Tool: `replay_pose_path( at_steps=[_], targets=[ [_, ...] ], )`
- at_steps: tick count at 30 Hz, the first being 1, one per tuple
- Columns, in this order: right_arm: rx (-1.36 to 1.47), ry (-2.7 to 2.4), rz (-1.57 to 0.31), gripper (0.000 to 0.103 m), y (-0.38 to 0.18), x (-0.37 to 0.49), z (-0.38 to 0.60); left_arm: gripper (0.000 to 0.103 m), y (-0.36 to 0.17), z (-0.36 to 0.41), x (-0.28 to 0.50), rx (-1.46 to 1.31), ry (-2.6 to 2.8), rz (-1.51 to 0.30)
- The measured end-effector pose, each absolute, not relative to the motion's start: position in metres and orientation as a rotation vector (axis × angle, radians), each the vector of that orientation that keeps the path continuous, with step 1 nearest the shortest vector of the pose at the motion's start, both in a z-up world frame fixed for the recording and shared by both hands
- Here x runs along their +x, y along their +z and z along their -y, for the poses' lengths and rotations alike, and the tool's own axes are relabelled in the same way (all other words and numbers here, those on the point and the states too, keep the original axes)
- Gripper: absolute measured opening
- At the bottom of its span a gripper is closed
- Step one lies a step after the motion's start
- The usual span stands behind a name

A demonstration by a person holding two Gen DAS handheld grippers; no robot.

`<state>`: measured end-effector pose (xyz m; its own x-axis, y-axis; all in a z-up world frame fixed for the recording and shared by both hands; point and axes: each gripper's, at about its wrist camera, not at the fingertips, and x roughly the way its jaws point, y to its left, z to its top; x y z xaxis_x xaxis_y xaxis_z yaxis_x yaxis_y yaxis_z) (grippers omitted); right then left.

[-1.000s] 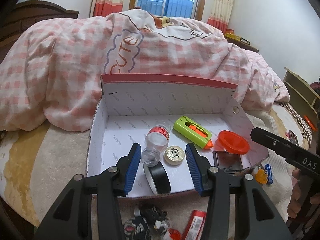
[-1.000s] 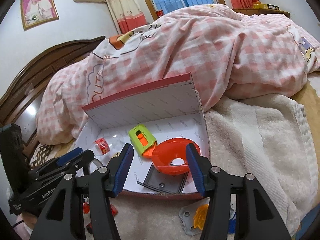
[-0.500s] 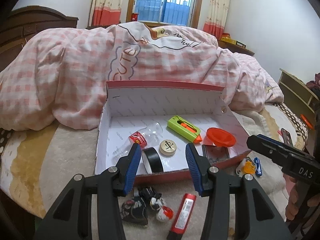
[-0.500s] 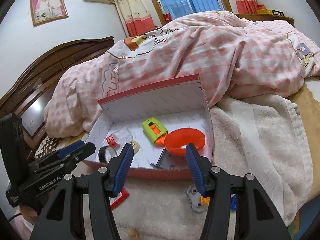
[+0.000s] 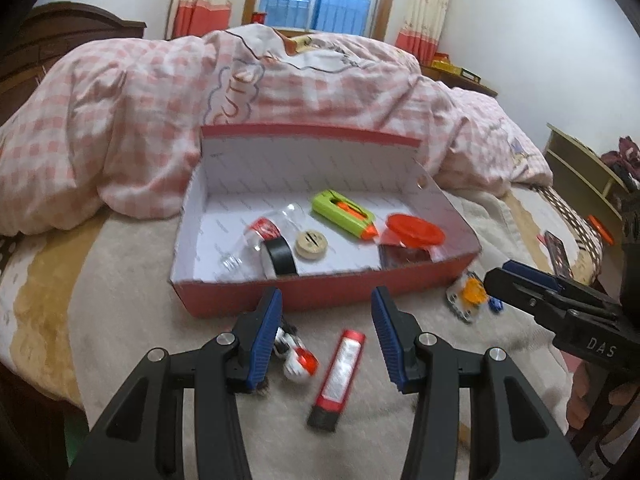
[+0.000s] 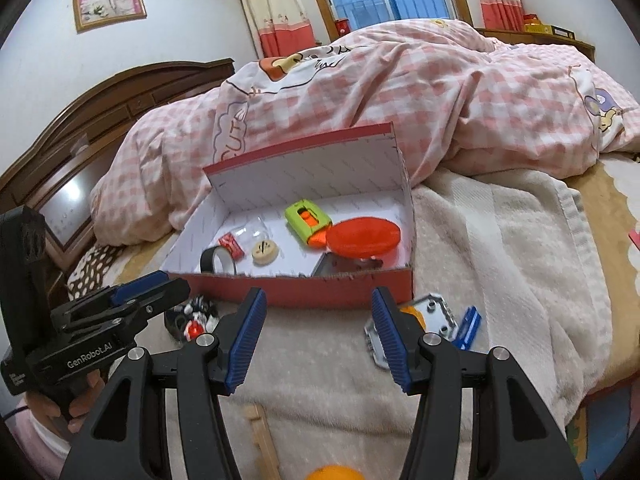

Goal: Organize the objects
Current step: 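Withdraw both grippers from the box toward the red cylinder and orange ball, then grasp the red cylinder with the left gripper while the right gripper grasps the orange ball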

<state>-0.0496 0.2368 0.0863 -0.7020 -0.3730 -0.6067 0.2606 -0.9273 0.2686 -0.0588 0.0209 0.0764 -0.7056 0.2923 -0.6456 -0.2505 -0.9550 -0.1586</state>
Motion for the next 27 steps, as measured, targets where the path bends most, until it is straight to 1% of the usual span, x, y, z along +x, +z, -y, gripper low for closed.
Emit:
replay_pose_path(
  at_steps=[14, 17, 21, 27],
  targets=[
    [1.086, -2.522, 0.06, 0.057, 0.068, -0.013, -0.232, 0.046, 0.046, -0.051, -0.026, -1.1, 2.519, -0.094],
    [1.131, -2.47, 0.076, 0.057, 0.064, -0.005, -0.235, 0.046, 0.039, -0.051, -0.028, -1.131, 2.517, -0.091],
    [1.162, -2.476, -0.007, 0.057, 0.059, 0.008, -0.236, 0.046, 0.033, -0.047, -0.033, -1.16, 2.525, -0.071],
    [1.235, -2.41, -0.023, 0.057, 0.046, 0.013, -0.236, 0.046, 0.027, -0.047, -0.037, -1.182, 2.524, -0.082]
  ],
)
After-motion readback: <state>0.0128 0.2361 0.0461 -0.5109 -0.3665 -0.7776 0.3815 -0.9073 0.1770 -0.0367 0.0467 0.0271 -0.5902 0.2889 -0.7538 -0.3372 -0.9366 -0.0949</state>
